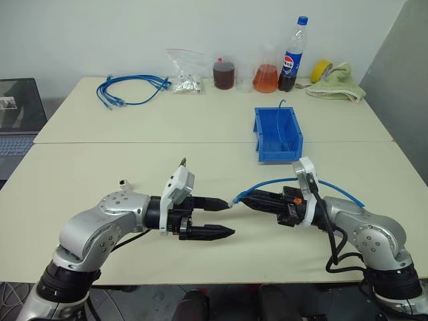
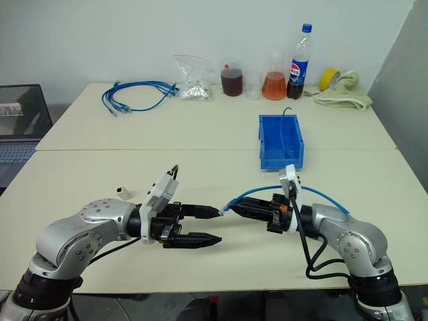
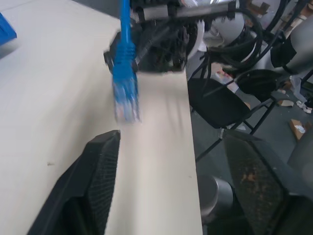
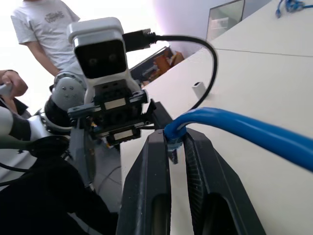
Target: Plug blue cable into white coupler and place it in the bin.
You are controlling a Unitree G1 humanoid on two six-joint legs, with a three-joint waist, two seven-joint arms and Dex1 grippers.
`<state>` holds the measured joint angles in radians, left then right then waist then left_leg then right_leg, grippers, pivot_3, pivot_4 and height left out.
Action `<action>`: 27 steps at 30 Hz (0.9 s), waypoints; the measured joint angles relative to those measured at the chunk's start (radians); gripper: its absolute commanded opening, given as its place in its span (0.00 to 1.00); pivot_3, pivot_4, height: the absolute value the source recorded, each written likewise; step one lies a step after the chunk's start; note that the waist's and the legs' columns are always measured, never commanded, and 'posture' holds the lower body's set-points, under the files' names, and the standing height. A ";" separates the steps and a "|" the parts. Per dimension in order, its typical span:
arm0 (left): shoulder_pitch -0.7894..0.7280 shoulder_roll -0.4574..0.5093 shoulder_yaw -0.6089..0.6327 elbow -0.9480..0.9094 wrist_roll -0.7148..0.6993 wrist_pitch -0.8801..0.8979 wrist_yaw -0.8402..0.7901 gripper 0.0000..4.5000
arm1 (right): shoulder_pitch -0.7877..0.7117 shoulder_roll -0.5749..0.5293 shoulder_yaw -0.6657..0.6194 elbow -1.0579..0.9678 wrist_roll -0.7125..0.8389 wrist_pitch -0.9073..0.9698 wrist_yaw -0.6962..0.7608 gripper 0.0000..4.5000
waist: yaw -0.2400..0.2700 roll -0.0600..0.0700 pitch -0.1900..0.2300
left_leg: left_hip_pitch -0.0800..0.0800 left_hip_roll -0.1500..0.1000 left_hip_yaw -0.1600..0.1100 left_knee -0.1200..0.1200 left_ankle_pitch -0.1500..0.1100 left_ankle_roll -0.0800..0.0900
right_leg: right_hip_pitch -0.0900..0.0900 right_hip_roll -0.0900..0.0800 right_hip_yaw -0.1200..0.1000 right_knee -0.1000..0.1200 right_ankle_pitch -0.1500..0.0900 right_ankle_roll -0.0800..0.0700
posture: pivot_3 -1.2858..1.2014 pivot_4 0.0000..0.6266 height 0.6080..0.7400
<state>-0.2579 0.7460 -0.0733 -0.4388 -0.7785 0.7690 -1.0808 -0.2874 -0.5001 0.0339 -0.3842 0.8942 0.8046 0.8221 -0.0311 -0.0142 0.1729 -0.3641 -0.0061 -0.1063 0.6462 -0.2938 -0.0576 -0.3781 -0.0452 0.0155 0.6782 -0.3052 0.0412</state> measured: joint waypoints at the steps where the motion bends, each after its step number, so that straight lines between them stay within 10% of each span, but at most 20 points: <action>1: 0.006 0.001 0.002 0.000 0.000 -0.004 0.001 0.99 | -0.001 -0.002 0.001 0.001 -0.011 -0.009 0.006 0.03 | 0.000 0.000 0.000 | 0.000 0.000 0.000 0.000 0.000 0.000 | 0.000 0.000 0.000 0.000 0.000 0.000 | 0.52 0.24 1.00; 16: 0.346 -0.064 0.173 -0.127 0.116 -0.138 0.253 1.00 | 0.044 -0.052 0.008 0.016 -0.108 -0.097 0.067 0.03 | 0.001 0.001 0.001 | -0.001 0.001 -0.001 -0.001 0.000 0.000 | -0.001 -0.001 0.002 -0.001 0.000 0.000 | 0.52 0.24 1.00; 27: 0.615 -0.392 0.371 -0.133 0.412 -0.413 0.693 1.00 | 0.049 -0.040 0.042 0.055 -0.149 -0.134 0.113 0.03 | 0.005 0.000 0.001 | 0.000 0.000 -0.001 0.000 0.000 0.000 | 0.000 -0.002 0.001 -0.002 0.000 0.000 | 0.52 0.24 1.00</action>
<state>0.3576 0.3542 0.2974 -0.5719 -0.3666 0.3564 -0.3878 -0.2389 -0.5402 0.0761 -0.3291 0.7452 0.6710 0.9353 -0.0264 -0.0146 0.1740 -0.3639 -0.0066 -0.1072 0.6459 -0.2940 -0.0576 -0.3777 -0.0473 0.0169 0.6765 -0.3050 0.0413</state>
